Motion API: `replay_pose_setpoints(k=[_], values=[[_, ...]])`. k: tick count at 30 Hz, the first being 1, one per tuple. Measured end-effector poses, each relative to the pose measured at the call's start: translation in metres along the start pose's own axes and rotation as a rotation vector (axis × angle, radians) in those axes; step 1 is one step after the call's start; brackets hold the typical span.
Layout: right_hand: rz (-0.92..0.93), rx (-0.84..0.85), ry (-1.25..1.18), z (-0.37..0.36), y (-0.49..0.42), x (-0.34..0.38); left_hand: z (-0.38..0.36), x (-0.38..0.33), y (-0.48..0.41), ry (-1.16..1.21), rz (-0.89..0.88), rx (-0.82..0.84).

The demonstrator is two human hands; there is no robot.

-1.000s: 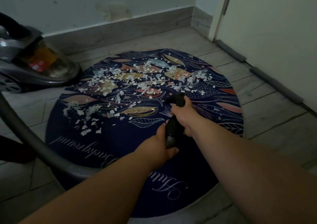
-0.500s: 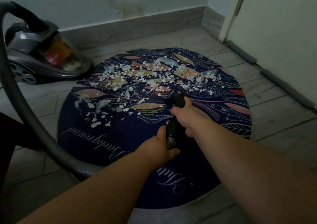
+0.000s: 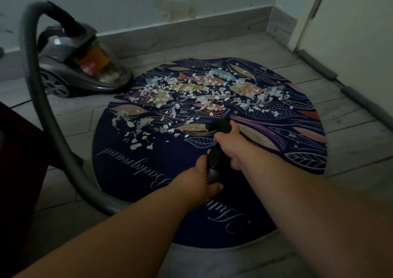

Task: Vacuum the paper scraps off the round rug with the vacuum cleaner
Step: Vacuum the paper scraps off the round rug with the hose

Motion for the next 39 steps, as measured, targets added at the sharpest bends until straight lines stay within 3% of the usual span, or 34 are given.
replay_pose_setpoints(k=[7, 13, 18, 26, 39], values=[[0.007, 0.077, -0.142, -0.007, 0.009, -0.006, 0.01, 0.012, 0.004, -0.115, -0.027, -0.08], [0.037, -0.014, -0.042, -0.016, 0.012, -0.005, 0.008, 0.02, 0.0, -0.036, 0.026, -0.018], [0.041, 0.006, -0.067, -0.015, 0.015, -0.002, 0.008, 0.018, 0.0, -0.037, 0.011, -0.018], [-0.004, -0.129, -0.108, 0.001, 0.006, -0.009, 0.003, 0.011, -0.011, -0.011, 0.01, 0.028], [0.002, 0.071, -0.063, -0.043, -0.005, 0.013, 0.019, 0.033, -0.014, 0.002, 0.09, -0.089]])
Point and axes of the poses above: each hand's wrist, its own y-axis away from the middle knuckle, its own z-axis out of the back of the hand, x = y × z, the point moved 7 cm from there along -y, towards the middle knuckle, and after that the axes turned 12 degrees about -x, right-handed, at the moved point
